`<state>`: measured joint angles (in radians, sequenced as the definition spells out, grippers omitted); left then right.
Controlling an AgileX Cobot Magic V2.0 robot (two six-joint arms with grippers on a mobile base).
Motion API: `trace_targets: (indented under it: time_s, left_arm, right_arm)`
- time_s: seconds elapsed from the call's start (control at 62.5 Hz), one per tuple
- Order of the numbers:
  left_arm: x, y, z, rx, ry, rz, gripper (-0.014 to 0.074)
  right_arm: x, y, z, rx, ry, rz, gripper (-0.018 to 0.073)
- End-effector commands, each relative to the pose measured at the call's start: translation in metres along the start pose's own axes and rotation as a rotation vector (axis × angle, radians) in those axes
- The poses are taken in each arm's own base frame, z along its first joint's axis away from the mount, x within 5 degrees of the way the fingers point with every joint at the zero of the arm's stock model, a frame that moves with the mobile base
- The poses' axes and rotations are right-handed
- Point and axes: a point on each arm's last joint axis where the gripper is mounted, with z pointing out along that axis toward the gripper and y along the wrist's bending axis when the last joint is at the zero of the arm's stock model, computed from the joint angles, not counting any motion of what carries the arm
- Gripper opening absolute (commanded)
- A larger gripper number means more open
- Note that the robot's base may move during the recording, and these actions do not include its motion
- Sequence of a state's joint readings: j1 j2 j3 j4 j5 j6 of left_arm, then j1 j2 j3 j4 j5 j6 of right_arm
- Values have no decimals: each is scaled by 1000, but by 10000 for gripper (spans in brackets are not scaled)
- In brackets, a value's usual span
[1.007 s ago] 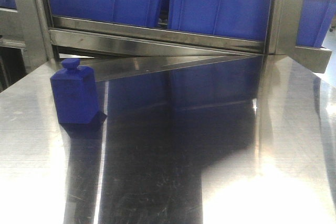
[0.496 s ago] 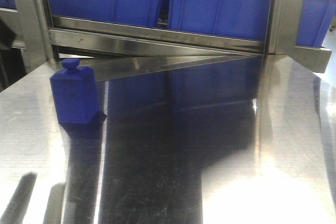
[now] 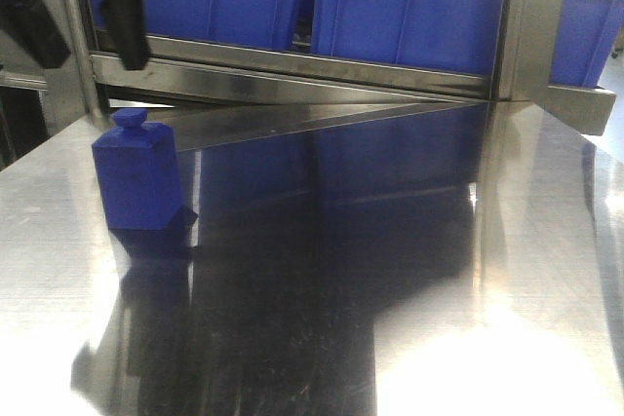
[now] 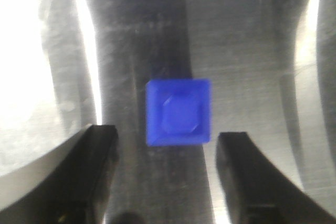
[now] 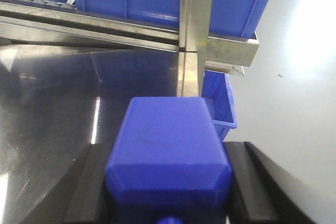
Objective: Pick and sort blue part to right shelf
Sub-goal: 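Lower the left gripper over the blue bottle-shaped part and close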
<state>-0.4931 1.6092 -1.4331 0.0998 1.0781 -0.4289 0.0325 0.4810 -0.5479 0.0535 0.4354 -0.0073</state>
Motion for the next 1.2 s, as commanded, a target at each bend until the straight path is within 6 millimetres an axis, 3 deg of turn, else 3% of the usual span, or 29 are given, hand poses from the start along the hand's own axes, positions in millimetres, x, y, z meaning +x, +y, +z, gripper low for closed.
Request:
trace_targets:
  time_s: [0.0,0.304,0.56,0.911,1.183]
  left_arm:
    - [-12,-6,-16,15,-10,-30,471]
    - [-18,-13,12,-31,84,-71,471]
    - [-15,-23,13,-8,79,-49,471]
    - [-16,-22,13,-18,73,-79,476]
    - [-15,-22,13,-22,80,-79,559]
  right_arm:
    - [-17,0,-4,3,-116,-5,382]
    - [-17,0,-4,3,-116,-5,382]
    - [-17,0,-4,3,-116,-5,382]
    - [-17,0,-4,3,-116,-5,382]
    - [-17,0,-4,3,-116,-5,382]
